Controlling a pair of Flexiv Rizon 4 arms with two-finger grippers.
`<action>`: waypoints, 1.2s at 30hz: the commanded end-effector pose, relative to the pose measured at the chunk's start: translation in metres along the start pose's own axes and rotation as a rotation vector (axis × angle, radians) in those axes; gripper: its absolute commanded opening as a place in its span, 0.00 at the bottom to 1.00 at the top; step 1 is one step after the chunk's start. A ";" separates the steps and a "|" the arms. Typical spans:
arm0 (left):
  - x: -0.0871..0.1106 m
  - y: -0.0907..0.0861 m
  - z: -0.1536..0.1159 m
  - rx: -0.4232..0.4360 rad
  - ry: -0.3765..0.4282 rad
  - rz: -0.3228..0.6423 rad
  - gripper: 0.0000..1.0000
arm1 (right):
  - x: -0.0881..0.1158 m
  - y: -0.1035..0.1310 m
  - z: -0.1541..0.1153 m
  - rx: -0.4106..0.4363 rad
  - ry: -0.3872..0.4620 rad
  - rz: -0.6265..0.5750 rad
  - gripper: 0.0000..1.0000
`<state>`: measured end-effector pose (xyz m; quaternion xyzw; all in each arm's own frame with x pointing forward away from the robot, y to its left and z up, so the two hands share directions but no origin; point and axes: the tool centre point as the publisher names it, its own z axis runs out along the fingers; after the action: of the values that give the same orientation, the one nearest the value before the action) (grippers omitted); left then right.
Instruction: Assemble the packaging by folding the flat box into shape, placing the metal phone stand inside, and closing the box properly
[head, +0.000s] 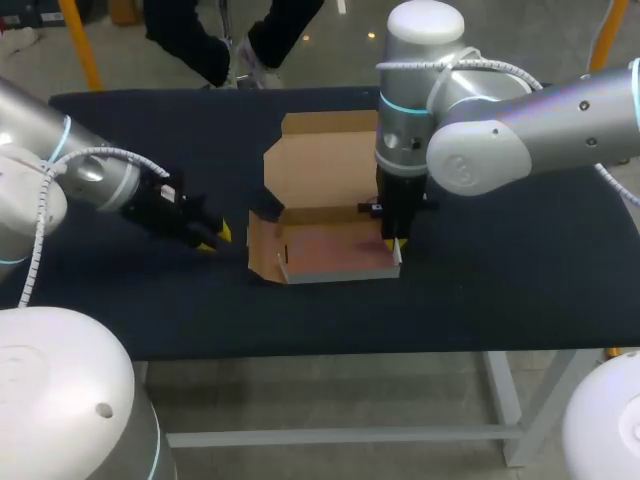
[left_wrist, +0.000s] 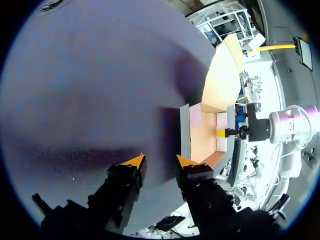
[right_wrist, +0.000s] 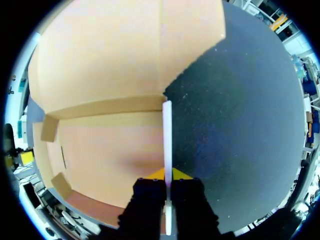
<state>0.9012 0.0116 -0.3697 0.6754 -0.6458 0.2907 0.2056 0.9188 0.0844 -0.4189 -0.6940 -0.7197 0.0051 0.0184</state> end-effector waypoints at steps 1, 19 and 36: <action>-0.009 0.002 0.011 0.003 0.042 0.005 0.40 | 0.001 0.001 -0.001 0.003 -0.003 0.000 0.00; -0.015 0.002 0.031 -0.017 0.122 -0.006 0.30 | 0.001 0.001 -0.001 0.003 -0.003 0.000 0.00; -0.006 0.001 0.043 -0.036 0.199 0.009 0.27 | 0.001 0.001 -0.001 0.003 -0.003 0.000 0.00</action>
<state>0.9033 -0.0129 -0.4040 0.6382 -0.6296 0.3465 0.2762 0.9188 0.0844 -0.4189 -0.6940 -0.7197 0.0051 0.0184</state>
